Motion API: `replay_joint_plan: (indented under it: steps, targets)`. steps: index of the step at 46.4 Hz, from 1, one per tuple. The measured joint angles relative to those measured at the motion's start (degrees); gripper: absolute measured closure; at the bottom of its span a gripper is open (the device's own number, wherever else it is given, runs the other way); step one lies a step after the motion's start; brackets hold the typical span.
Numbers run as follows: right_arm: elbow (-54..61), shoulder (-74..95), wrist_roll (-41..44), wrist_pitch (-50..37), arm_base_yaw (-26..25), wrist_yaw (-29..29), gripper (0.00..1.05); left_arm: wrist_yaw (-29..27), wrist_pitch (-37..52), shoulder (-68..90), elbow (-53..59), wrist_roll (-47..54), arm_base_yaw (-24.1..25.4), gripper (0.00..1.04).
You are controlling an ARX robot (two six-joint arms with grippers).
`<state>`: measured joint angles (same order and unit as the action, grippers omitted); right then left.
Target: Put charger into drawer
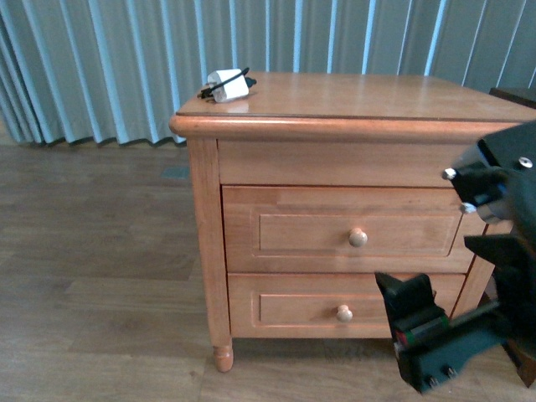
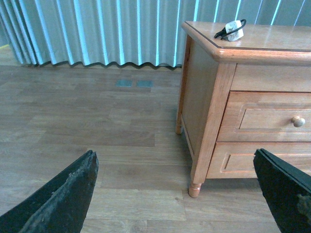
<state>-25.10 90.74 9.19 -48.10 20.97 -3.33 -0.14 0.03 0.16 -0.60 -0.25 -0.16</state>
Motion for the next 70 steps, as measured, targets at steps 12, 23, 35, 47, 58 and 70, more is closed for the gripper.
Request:
replay_joint_plan:
  steps: [12, 23, 35, 47, 58, 70]
  targets:
    - [-10.49, 14.71, 0.87, -3.21, -0.24, -4.22, 0.08, 0.00, 0.00, 0.00, 0.00, 0.00, 0.00, 0.06]
    - [-21.46, 27.50, 1.53, -5.18, -0.26, -8.37, 0.08, 0.02, 0.00, 0.00, 0.00, 0.00, 0.00, 0.06]
    - [-31.19, 36.79, 1.46, -5.77, 0.09, -12.41, 0.08, 0.02, 0.00, 0.00, 0.00, 0.00, 0.00, 0.06]
    - [-38.25, 42.93, 1.49, -6.45, -0.35, -15.08, 0.08, 0.00, 0.00, 0.00, 0.00, 0.00, 0.00, 0.06]
    - [-43.12, 46.82, 1.60, -6.29, -1.18, -16.04, 0.08, 0.00, 0.00, 0.00, 0.00, 0.00, 0.00, 0.06]
    - [-43.63, 47.93, 1.49, -6.64, -1.33, -16.79, 0.16, 0.02, 0.00, 0.00, 0.00, 0.00, 0.00, 0.06]
